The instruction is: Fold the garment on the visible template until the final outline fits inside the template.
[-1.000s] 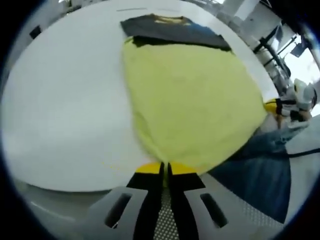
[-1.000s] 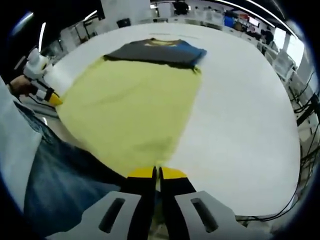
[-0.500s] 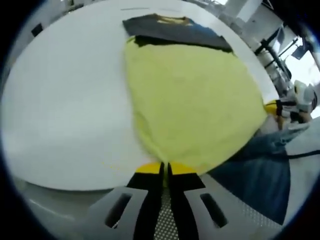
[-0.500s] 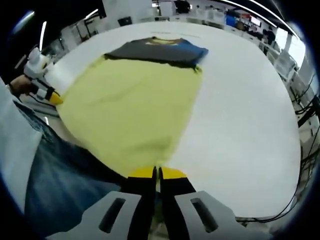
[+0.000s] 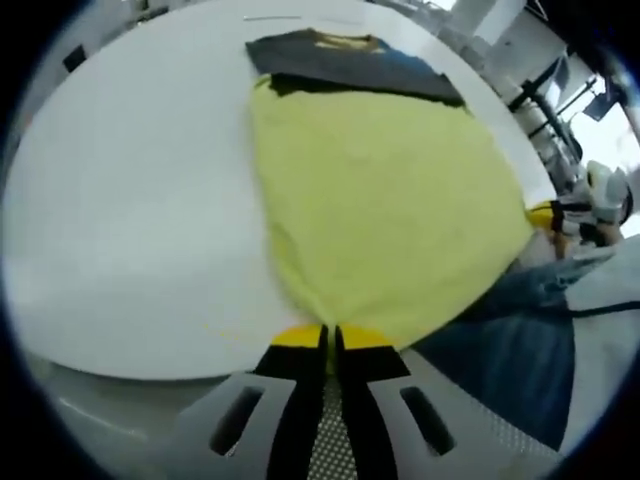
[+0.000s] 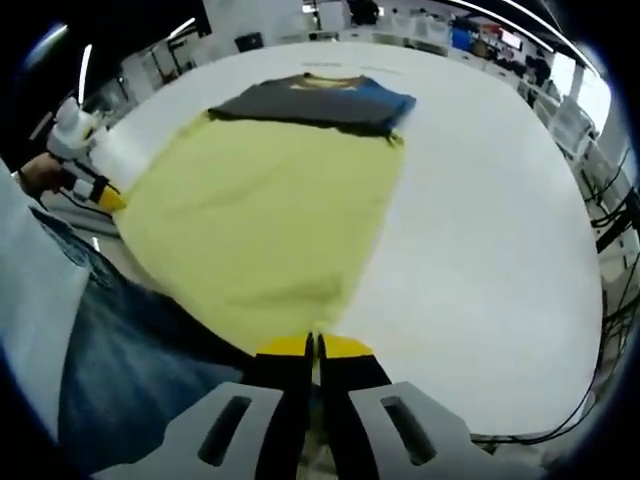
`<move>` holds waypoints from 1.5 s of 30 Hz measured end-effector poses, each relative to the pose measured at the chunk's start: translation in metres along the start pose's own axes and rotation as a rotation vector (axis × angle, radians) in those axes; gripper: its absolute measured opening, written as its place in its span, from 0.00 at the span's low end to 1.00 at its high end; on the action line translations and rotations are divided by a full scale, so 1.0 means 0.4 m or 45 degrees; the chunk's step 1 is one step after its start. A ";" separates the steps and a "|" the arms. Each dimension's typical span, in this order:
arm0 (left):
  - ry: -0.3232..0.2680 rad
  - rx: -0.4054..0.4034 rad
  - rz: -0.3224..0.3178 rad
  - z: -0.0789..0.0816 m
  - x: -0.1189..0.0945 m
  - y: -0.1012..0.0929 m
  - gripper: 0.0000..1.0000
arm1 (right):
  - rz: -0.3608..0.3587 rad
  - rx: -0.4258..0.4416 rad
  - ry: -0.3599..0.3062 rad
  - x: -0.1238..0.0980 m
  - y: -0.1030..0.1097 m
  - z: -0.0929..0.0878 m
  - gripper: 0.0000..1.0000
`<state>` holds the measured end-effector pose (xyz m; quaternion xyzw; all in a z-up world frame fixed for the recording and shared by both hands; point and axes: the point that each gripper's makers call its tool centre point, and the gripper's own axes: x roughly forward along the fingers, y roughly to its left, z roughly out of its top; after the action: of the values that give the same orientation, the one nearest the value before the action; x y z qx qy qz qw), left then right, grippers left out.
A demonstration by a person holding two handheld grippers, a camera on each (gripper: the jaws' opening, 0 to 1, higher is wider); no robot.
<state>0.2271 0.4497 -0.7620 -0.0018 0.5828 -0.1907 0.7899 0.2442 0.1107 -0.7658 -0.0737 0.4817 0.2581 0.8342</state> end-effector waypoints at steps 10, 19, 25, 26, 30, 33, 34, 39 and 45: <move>-0.007 -0.034 -0.037 0.021 -0.041 -0.011 0.00 | 0.054 0.046 -0.017 -0.043 0.000 0.028 0.03; -0.045 -0.032 -0.046 0.044 -0.083 -0.019 0.00 | 0.057 0.011 -0.042 -0.084 -0.004 0.069 0.03; -0.043 0.006 -0.045 0.060 -0.106 -0.025 0.00 | 0.059 -0.038 -0.048 -0.109 -0.005 0.099 0.03; -0.044 0.010 -0.045 0.063 -0.111 -0.027 0.00 | 0.060 -0.047 -0.050 -0.116 -0.004 0.105 0.03; -0.049 0.040 -0.039 0.074 -0.134 -0.033 0.00 | 0.063 -0.062 -0.053 -0.132 -0.004 0.117 0.03; -0.065 0.053 -0.045 0.084 -0.152 -0.041 0.00 | 0.053 -0.076 -0.066 -0.151 -0.006 0.130 0.03; -0.076 0.051 -0.050 0.089 -0.159 -0.043 0.00 | 0.049 -0.078 -0.070 -0.155 -0.008 0.133 0.02; -0.074 0.060 -0.044 0.094 -0.174 -0.049 0.00 | 0.047 -0.092 -0.074 -0.181 -0.007 0.149 0.02; -0.064 0.080 -0.034 0.093 -0.197 -0.055 0.00 | 0.058 -0.114 -0.056 -0.206 0.006 0.154 0.02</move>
<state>0.2351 0.4449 -0.6729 0.0106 0.5564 -0.2193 0.8014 0.2572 0.1059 -0.6637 -0.0942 0.4527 0.2998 0.8345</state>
